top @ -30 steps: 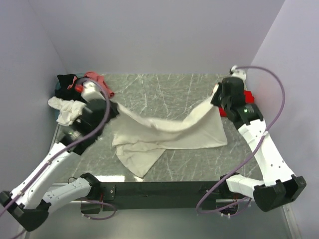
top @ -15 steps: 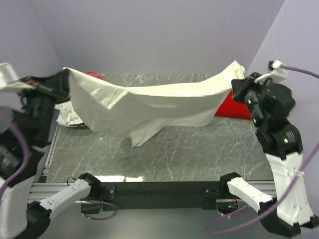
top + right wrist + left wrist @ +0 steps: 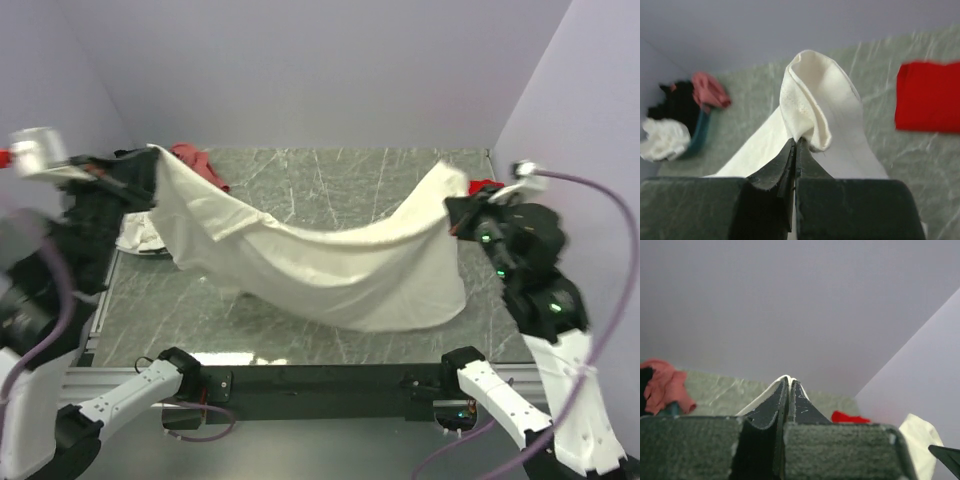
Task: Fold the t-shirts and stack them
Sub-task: Flatten the tshirt out
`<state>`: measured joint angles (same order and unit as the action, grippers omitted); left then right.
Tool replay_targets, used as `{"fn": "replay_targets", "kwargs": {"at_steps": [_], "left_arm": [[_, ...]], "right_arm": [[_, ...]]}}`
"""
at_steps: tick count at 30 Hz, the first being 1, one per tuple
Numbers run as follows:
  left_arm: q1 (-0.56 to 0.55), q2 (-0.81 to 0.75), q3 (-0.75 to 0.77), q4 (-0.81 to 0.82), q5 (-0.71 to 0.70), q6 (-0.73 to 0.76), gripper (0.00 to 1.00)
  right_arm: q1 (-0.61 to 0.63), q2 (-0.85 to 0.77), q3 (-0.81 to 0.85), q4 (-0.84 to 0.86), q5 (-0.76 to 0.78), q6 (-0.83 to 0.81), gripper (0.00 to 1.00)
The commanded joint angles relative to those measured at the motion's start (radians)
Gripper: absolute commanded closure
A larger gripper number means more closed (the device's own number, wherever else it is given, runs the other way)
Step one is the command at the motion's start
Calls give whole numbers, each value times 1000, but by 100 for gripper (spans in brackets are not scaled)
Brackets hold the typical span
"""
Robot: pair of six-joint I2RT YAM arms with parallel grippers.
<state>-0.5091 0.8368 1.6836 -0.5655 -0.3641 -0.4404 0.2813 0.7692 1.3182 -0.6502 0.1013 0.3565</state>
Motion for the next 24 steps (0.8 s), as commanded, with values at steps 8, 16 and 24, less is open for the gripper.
{"fn": "replay_targets", "kwargs": {"at_steps": [8,16,24], "left_arm": [[6,-25,-508,-79,-219,-69,99],[6,-54,-639,-54,-168,-63,100],[9,-47,-671,-43,-164,-47,99]], "right_arm": [[33,128,-527,152,-82,98,44],[33,245,-498,230,-71,90,40],[25,507,-462,296,-12,111,40]]}}
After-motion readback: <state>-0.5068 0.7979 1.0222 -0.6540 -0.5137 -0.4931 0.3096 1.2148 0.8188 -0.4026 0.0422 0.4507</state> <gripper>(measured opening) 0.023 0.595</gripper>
